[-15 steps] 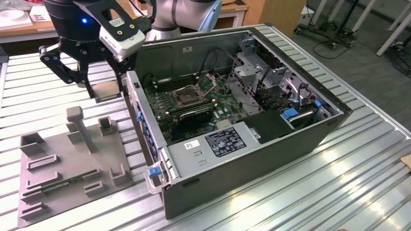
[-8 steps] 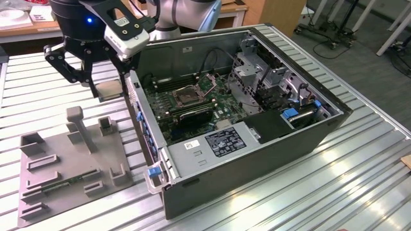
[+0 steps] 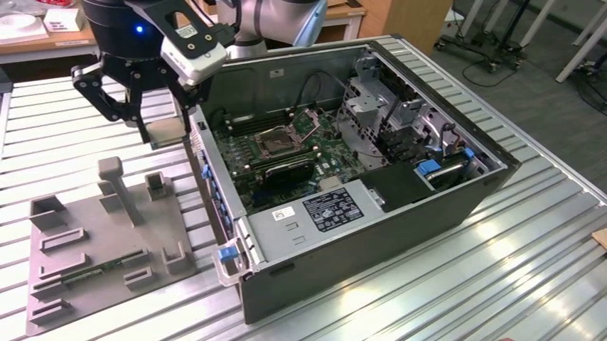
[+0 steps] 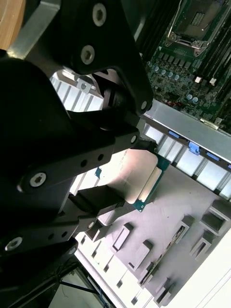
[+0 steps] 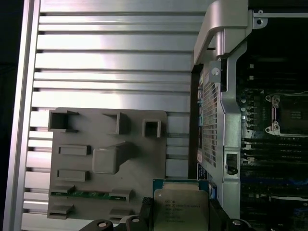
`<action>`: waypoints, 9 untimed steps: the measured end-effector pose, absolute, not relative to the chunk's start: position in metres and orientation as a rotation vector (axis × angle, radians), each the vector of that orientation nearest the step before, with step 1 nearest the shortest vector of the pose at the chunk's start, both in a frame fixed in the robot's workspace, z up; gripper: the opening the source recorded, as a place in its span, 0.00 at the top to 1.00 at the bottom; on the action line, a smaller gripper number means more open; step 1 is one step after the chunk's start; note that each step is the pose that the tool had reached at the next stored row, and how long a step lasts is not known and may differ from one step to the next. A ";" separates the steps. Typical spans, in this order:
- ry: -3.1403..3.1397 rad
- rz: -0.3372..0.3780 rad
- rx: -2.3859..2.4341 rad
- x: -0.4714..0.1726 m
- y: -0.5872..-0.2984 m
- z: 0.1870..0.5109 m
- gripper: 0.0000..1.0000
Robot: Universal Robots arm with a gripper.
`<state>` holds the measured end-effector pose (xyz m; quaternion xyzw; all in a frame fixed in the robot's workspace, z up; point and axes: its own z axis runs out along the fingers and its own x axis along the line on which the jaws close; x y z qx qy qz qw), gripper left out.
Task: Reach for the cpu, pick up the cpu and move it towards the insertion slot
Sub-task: 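Pick up the cpu and move it towards the insertion slot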
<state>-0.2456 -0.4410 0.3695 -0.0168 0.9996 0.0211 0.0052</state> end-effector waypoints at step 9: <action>3.130 0.066 -0.053 -0.239 -0.441 0.370 0.46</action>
